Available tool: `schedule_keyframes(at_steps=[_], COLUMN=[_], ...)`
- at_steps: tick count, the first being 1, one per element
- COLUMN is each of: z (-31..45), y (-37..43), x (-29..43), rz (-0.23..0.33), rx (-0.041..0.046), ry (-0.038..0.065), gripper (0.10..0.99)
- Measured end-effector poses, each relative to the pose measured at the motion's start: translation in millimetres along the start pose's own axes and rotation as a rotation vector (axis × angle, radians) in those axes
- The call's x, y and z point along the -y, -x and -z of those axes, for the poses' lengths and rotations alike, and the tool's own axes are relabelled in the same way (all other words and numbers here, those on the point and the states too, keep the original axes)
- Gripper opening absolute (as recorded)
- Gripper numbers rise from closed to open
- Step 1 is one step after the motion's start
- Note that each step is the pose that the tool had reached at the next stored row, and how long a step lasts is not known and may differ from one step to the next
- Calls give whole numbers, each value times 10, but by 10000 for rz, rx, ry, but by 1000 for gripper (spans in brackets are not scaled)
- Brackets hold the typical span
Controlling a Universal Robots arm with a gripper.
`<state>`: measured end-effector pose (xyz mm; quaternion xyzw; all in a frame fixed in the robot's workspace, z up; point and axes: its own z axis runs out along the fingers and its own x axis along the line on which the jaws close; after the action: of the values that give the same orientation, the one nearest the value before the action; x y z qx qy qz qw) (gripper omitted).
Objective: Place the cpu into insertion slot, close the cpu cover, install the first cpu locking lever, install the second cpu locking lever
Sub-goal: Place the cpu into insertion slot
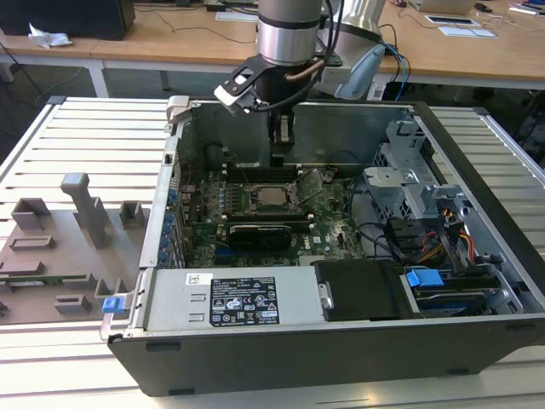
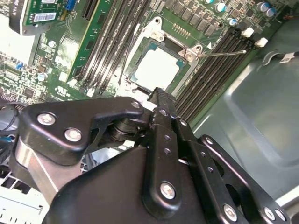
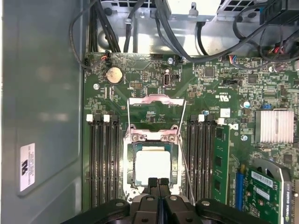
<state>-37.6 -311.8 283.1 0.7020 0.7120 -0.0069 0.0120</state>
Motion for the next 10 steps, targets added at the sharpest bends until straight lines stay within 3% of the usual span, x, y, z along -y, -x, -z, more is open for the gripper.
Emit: schedule_keyframes(at_steps=[5,10], z=[165,183], y=[4,5], x=[-1,-1], rz=[0,0], rx=[-1,0], ry=[0,0], gripper=[106,106])
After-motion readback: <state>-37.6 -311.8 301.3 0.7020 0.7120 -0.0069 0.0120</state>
